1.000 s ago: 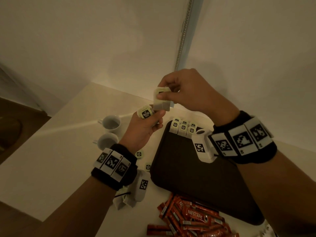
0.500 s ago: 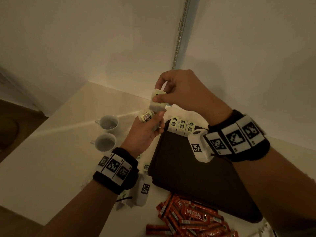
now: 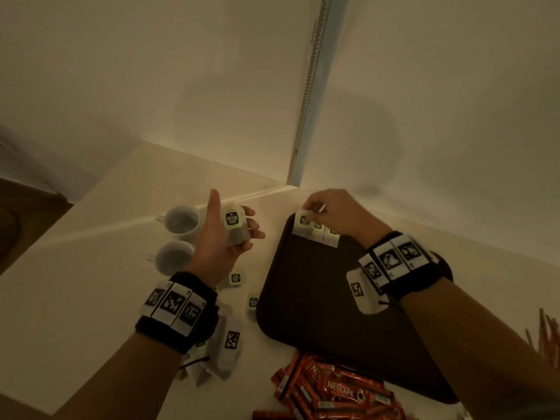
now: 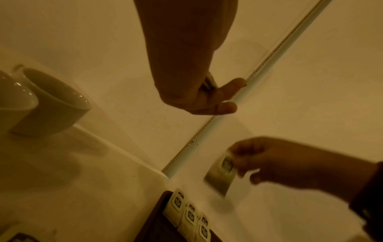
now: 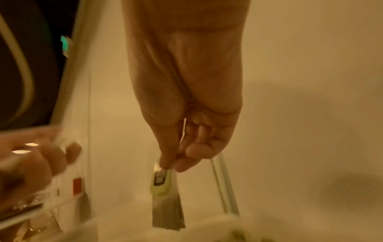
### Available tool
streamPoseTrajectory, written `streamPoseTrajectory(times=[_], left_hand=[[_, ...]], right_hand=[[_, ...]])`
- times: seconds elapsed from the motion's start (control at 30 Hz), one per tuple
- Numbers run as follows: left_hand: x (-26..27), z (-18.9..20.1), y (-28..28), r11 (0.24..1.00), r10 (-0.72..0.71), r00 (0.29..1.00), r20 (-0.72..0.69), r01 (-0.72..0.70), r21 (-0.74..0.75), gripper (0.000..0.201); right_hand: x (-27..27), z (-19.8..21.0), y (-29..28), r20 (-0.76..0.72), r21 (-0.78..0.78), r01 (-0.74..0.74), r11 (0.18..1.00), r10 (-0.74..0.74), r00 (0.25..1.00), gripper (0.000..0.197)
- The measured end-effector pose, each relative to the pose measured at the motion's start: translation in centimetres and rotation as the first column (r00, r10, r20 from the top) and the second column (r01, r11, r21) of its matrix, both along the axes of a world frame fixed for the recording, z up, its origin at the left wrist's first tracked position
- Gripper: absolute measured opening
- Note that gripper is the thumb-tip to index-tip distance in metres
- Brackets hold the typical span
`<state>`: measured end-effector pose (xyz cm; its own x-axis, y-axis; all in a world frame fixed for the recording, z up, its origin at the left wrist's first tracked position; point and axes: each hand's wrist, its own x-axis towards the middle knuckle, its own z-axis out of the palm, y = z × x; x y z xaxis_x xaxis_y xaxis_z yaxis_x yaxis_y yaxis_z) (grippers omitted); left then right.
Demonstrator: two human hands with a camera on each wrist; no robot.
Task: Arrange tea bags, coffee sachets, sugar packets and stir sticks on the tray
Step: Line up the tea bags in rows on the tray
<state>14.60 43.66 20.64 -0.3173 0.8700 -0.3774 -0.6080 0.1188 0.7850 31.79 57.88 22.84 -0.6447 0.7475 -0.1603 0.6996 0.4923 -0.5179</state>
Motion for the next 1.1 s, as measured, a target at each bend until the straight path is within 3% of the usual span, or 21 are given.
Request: streamPoseTrajectory(times=[0.13, 0.2, 0.47, 0.73, 0.83, 0.9, 0.97, 1.03, 1.1], left_hand=[[-0.6, -0.5, 0.5, 1.000, 0.020, 1.000, 0.019, -0.020, -0.015, 0.078], [-0.7, -0.8, 0.7, 0.999, 0.033, 0.999, 0.012, -0.033, -0.035, 0.081], [-1.4, -2.0, 1.2, 0.994, 0.043, 0.998, -0.040, -0.047, -0.096, 0.083], [-1.1, -2.2, 1.9, 0.994, -0.004, 0.998, -0.065, -0.003, -0.107, 0.084], [-0.9, -2.2, 2.0, 0.994, -0.041, 0.996, -0.078, 0.033, -0.107, 0.085], [-0.7, -2.0, 2.2, 0.992, -0.067, 0.994, -0.084, 0.058, -0.108, 0.085], [-0.4, -1.7, 2.4, 0.991, -0.088, 0.992, -0.086, 0.078, -0.108, 0.086], [0.1, -1.3, 2.5, 0.990, -0.095, 0.990, -0.104, 0.083, -0.113, 0.085], [0.6, -1.0, 2.6, 0.990, -0.093, 0.989, -0.117, 0.079, -0.118, 0.082]], right_hand=[[0.1, -5.7, 0.6, 0.051, -0.189, 0.087, 0.978, -0.079, 0.996, 0.021], [-0.1, -7.7, 0.9, 0.068, -0.212, 0.125, 0.969, -0.112, 0.991, 0.021], [-0.9, -11.8, 3.4, 0.023, -0.070, 0.303, 0.951, -0.302, 0.953, 0.017], [-1.4, -13.9, 4.6, -0.002, -0.065, 0.341, 0.938, -0.342, 0.940, 0.015], [-2.0, -12.5, 4.2, -0.111, -0.018, 0.348, 0.937, -0.347, 0.931, 0.017], [-3.1, -9.6, 3.0, -0.334, -0.071, 0.294, 0.953, -0.301, 0.893, 0.016], [-4.3, -5.5, 0.8, -0.546, -0.084, 0.098, 0.992, -0.128, 0.828, 0.016], [-5.1, -2.3, -1.5, -0.598, 0.006, -0.121, 0.993, 0.100, 0.795, 0.026], [-5.5, -0.6, -3.0, -0.502, 0.104, -0.243, 0.964, 0.262, 0.824, 0.039]])
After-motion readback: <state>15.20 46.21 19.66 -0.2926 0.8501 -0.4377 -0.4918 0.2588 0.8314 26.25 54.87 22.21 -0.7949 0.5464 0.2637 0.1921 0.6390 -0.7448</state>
